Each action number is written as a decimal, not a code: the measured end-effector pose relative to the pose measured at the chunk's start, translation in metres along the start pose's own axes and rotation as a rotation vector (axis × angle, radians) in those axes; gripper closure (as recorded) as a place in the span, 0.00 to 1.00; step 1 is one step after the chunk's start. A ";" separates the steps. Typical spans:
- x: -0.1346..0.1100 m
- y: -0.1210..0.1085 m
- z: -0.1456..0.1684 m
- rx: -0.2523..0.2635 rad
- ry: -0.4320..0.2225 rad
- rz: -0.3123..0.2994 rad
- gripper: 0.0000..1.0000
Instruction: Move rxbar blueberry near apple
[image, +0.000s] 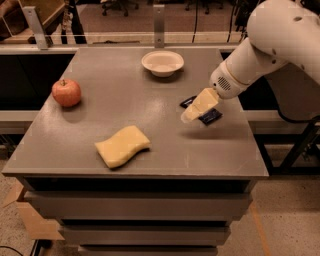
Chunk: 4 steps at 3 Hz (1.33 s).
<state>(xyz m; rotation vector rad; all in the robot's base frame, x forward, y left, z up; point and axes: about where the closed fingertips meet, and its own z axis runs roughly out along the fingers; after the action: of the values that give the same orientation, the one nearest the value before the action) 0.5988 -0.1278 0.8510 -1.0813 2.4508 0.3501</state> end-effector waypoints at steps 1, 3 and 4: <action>-0.011 -0.001 0.023 -0.015 -0.053 0.024 0.00; -0.015 -0.005 0.045 0.017 -0.091 0.060 0.40; -0.016 -0.005 0.041 0.022 -0.093 0.060 0.64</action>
Offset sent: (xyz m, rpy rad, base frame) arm 0.0338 0.0331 -0.0403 0.0992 -0.0482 -0.0673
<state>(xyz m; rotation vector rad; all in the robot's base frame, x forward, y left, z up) 0.6244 -0.1046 0.8228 -0.9624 2.4031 0.3822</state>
